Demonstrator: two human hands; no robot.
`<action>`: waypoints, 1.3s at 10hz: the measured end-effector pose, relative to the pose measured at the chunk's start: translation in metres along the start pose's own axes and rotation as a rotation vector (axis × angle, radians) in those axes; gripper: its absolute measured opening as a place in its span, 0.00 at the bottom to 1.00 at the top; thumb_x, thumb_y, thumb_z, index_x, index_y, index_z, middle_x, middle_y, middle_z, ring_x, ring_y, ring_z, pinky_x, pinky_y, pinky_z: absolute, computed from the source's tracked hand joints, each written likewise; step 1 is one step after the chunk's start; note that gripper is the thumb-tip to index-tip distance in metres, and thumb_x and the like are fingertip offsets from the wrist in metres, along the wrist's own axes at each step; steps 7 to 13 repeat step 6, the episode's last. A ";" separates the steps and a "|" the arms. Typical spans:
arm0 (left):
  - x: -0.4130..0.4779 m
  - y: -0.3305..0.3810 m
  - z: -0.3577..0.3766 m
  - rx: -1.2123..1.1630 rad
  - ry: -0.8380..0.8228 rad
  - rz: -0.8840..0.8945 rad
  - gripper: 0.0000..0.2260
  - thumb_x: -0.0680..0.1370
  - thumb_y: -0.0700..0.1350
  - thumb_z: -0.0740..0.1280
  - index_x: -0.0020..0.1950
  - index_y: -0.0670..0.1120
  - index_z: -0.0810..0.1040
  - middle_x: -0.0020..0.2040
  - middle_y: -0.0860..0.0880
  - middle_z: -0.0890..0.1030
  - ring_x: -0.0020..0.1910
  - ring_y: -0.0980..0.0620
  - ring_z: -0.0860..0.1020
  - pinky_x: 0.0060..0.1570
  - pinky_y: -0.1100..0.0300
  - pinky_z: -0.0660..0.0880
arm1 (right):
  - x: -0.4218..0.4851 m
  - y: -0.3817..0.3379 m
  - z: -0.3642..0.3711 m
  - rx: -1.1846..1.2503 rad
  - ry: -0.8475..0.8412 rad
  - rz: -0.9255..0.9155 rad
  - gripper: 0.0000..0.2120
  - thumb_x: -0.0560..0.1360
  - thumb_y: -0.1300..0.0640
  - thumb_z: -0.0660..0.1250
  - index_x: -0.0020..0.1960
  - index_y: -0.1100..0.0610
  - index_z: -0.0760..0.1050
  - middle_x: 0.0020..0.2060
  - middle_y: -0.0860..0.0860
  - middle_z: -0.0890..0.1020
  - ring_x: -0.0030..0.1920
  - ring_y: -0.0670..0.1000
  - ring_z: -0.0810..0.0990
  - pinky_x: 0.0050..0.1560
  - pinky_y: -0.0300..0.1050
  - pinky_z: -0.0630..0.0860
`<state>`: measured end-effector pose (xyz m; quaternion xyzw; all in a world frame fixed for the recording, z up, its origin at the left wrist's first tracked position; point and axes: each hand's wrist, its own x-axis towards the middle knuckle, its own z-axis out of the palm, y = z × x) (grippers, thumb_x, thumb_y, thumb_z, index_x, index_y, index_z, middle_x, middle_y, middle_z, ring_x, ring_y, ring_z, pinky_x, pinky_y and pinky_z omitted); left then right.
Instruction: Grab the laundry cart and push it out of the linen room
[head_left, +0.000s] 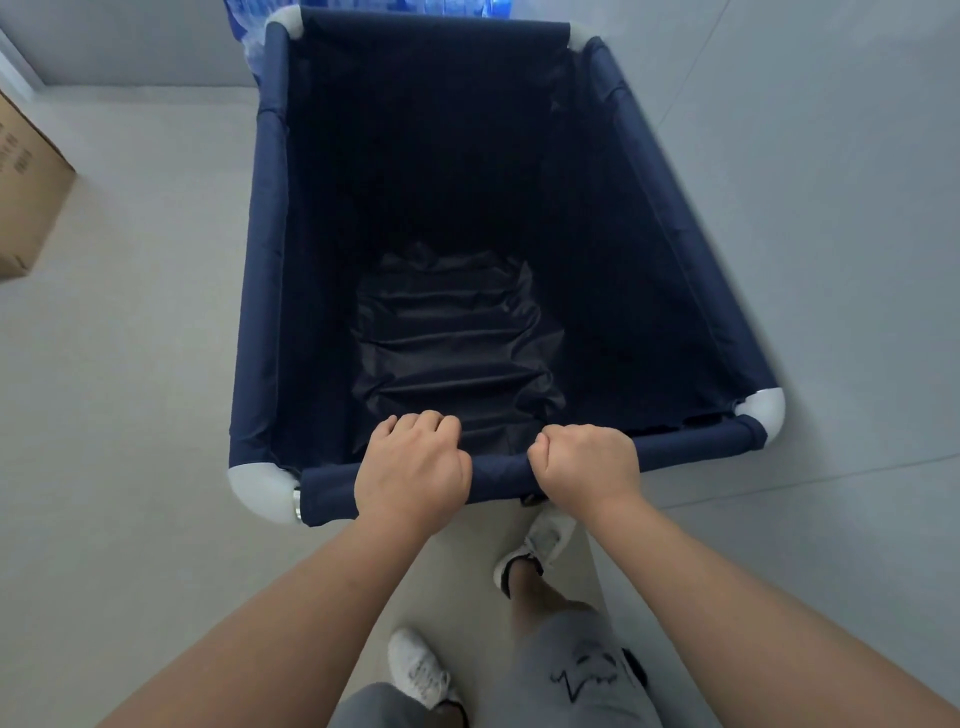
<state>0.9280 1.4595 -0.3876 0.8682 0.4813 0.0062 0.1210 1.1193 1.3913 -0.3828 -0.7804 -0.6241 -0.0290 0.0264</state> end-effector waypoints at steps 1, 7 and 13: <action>0.003 0.001 0.003 -0.009 -0.010 -0.023 0.15 0.75 0.48 0.49 0.48 0.50 0.74 0.46 0.52 0.80 0.48 0.48 0.76 0.65 0.50 0.67 | 0.006 0.003 0.000 -0.014 -0.097 0.033 0.18 0.77 0.52 0.56 0.33 0.57 0.76 0.28 0.53 0.81 0.29 0.58 0.75 0.31 0.45 0.59; 0.015 0.008 -0.099 -0.217 0.055 -0.126 0.19 0.82 0.57 0.54 0.66 0.49 0.74 0.63 0.50 0.77 0.59 0.47 0.76 0.57 0.48 0.74 | 0.019 0.003 -0.068 0.252 0.002 0.010 0.16 0.79 0.43 0.58 0.52 0.52 0.78 0.42 0.47 0.82 0.43 0.51 0.79 0.47 0.49 0.71; 0.015 0.008 -0.099 -0.217 0.055 -0.126 0.19 0.82 0.57 0.54 0.66 0.49 0.74 0.63 0.50 0.77 0.59 0.47 0.76 0.57 0.48 0.74 | 0.019 0.003 -0.068 0.252 0.002 0.010 0.16 0.79 0.43 0.58 0.52 0.52 0.78 0.42 0.47 0.82 0.43 0.51 0.79 0.47 0.49 0.71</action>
